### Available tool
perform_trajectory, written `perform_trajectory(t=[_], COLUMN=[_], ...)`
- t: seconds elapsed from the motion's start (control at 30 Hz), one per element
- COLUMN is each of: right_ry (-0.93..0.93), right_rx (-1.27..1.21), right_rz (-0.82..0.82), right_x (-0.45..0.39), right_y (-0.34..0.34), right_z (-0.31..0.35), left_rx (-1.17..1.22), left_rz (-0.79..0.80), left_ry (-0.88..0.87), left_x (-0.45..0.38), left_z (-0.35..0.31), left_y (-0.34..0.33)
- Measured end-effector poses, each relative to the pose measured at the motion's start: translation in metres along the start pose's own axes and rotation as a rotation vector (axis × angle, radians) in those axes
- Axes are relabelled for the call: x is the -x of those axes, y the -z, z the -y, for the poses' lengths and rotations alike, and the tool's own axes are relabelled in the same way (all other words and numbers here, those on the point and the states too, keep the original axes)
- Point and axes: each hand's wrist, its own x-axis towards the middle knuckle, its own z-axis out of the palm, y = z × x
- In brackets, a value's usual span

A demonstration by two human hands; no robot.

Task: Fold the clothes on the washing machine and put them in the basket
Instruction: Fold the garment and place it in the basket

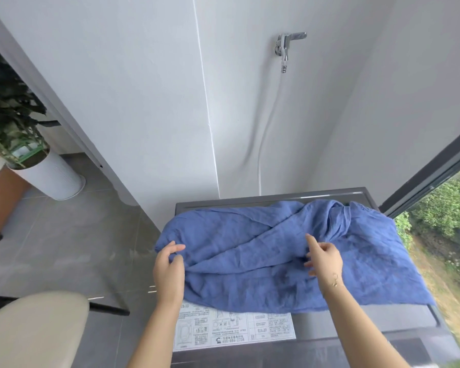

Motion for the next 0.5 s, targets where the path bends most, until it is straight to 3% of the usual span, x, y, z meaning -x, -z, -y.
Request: perform_trajectory(t=[0.1, 0.27, 0.4, 0.5], right_ry=[0.004, 0.094, 0.055, 0.017], right_rx=[0.134, 0.213, 0.471, 0.458], right_rz=[0.134, 0.177, 0.282, 0.323], right_x=[-0.006, -0.016, -0.025, -0.030], right_y=[-0.002, -0.025, -0.039, -0.038], right_z=[0.014, 0.045, 0.047, 0.040], left_rx=[0.105, 0.129, -0.015, -0.204], left_rz=[-0.050, -0.023, 0.114, 0.217], left_ry=[-0.055, -0.232, -0.210, -0.148], left_x=[0.005, 0.012, 0.013, 0.021], left_z=[-0.014, -0.029, -0.011, 0.012], left_y=[-0.001, -0.002, -0.002, 0.004])
